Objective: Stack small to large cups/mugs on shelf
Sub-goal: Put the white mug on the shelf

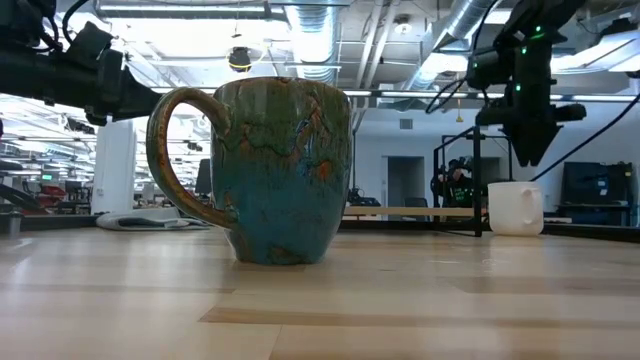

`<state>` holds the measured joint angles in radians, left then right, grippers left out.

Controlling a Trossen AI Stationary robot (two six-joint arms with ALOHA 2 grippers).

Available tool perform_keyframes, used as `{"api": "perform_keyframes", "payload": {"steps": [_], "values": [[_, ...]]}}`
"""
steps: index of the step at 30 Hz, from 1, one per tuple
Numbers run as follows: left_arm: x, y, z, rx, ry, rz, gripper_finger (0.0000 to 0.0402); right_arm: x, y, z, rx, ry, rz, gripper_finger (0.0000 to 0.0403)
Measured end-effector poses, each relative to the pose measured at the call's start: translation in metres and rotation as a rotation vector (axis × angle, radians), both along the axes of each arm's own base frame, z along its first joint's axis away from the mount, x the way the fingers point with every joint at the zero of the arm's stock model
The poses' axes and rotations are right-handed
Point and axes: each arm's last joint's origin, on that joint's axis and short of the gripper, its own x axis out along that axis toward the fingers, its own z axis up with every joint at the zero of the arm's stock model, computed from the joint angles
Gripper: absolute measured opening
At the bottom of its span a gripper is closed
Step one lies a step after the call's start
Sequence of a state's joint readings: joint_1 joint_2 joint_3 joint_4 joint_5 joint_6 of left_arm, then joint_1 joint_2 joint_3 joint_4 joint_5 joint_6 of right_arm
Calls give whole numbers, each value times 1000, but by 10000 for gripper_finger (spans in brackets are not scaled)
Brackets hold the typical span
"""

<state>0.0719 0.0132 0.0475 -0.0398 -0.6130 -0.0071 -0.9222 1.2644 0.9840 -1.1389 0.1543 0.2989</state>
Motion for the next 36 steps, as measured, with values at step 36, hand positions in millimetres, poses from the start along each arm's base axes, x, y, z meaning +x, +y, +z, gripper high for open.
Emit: {"api": "perform_keyframes", "payload": {"steps": [36], "values": [[0, 0, 0, 0, 0, 0, 140, -13, 5, -18, 4, 118, -141, 128]]}}
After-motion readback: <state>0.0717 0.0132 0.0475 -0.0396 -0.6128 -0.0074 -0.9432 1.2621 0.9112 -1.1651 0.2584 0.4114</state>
